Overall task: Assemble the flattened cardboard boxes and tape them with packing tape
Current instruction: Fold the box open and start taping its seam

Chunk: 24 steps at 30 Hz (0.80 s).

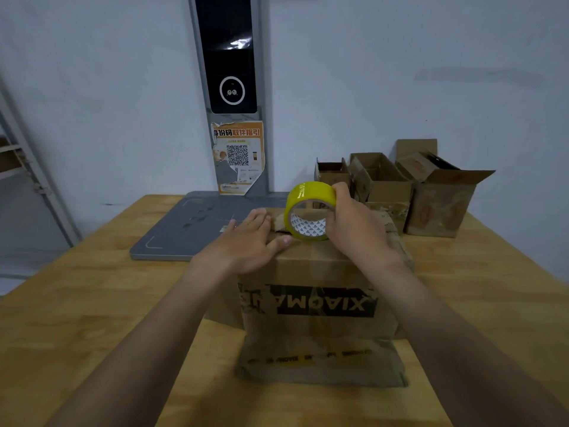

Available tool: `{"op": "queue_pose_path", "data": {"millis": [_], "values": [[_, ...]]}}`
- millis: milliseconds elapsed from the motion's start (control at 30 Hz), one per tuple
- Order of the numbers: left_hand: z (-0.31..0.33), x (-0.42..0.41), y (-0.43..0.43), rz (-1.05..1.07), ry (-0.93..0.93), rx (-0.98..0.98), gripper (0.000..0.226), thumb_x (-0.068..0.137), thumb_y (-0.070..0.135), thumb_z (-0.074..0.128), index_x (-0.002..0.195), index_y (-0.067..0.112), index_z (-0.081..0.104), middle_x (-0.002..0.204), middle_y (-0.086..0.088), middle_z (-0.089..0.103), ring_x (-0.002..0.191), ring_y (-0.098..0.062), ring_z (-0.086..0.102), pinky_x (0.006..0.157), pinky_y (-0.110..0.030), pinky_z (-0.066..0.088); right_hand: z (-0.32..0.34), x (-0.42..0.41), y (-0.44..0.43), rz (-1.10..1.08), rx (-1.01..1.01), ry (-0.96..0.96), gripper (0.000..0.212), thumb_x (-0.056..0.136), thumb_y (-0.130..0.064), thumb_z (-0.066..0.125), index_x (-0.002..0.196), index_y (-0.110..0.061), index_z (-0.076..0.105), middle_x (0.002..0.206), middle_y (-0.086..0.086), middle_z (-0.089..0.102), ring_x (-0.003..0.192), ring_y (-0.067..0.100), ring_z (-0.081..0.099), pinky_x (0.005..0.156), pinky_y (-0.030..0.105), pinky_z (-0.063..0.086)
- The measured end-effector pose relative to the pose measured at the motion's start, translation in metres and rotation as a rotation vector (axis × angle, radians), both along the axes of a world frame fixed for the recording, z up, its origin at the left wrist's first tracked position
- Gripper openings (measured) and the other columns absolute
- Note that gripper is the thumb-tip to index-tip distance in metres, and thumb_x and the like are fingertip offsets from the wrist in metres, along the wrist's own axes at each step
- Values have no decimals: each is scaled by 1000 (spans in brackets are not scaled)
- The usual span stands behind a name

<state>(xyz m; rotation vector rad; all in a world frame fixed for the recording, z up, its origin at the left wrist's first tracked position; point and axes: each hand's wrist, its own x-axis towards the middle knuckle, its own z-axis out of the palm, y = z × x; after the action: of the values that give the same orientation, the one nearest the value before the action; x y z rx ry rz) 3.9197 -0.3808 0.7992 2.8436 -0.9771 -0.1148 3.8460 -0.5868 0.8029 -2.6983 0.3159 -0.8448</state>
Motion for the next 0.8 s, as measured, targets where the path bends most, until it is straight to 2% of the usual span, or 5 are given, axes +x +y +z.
{"op": "queue_pose_path", "data": {"millis": [300,400,500,667,800], "values": [[-3,-2,-8,3,-30,4,90,100,71,18,164,11,0,172,-4,-11,157,-16,-14,127,-52,1,3,13,-5,98,255,100,23,100,-26,56,116,-25,39,82,1,57,69,27,60,53,36,40],[-2,-5,-8,-51,-95,24,81,101,68,14,165,21,-1,173,1,-8,157,-13,-13,126,-56,-4,2,15,-1,109,233,81,21,102,-24,53,118,-25,39,80,1,58,67,22,61,52,35,40],[1,-5,-13,-115,-109,77,70,105,61,12,165,27,-2,173,0,-6,157,-14,-14,127,-52,-8,2,14,3,106,197,58,22,103,-22,52,120,-25,38,78,-1,58,64,18,58,51,31,36],[-2,-9,-20,-67,-69,48,85,99,72,14,165,20,-4,173,-5,-8,158,-16,-12,129,-45,-2,2,13,3,115,207,62,21,104,-21,52,119,-25,38,80,0,59,67,19,60,52,32,38],[1,-11,-20,-37,-31,58,96,94,79,13,164,15,-5,172,-7,-10,158,-18,-13,128,-44,-4,13,16,-1,133,283,94,19,102,-14,46,118,-23,43,87,4,59,78,29,61,61,41,47]]}}
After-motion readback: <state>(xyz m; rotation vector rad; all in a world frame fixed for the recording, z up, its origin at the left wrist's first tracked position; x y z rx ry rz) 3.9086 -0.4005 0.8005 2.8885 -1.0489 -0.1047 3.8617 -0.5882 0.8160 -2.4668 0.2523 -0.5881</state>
